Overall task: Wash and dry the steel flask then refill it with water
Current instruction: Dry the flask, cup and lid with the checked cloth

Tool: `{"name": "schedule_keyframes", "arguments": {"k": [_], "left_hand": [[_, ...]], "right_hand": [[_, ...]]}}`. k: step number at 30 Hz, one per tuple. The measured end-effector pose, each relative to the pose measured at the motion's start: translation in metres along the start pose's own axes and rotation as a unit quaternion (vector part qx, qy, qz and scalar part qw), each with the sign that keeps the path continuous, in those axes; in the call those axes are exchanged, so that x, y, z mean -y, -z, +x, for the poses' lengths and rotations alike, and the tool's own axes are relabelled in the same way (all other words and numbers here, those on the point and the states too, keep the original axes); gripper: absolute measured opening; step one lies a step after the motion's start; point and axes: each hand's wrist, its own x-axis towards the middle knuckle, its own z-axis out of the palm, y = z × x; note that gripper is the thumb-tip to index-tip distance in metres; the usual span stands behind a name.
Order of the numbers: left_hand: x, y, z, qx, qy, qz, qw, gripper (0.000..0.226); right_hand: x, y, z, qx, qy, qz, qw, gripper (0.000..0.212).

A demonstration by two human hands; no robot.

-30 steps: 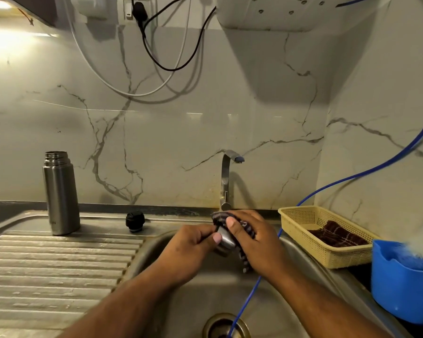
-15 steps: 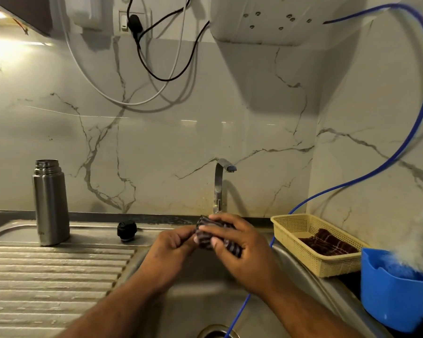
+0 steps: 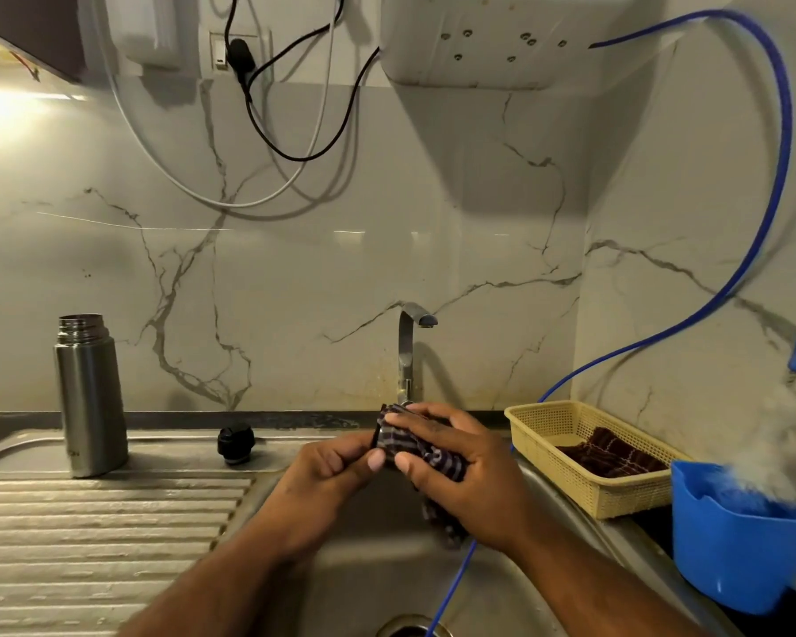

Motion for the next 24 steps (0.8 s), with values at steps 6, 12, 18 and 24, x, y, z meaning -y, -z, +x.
{"name": "schedule_keyframes", "arguments": {"k": [6,12,18,24], "left_hand": [[-0.001,0.005,-0.002,0.043,-0.029,0.07,0.996,0.029],[-0.014,0.005,-0.001,0.031,0.032,-0.132,0.99,0.035],[-0.015,0.003,-0.003,0.023,0.032,-0.101,0.994,0.04],[-0.022,-0.003,-0.005,0.073,-0.143,0.215,0.963,0.031]], "right_hand": [[0.011,-0.002,0.003,0.029,-0.209,0.317,0.925,0.029],[0.018,0.006,-0.002,0.017,-0.101,0.209,0.973,0.032],[0.011,-0.001,-0.006,0.025,0.048,-0.022,0.998,0.039],[0.018,0.003,0.002,0.004,-0.272,0.363,0.891,0.029]]}}
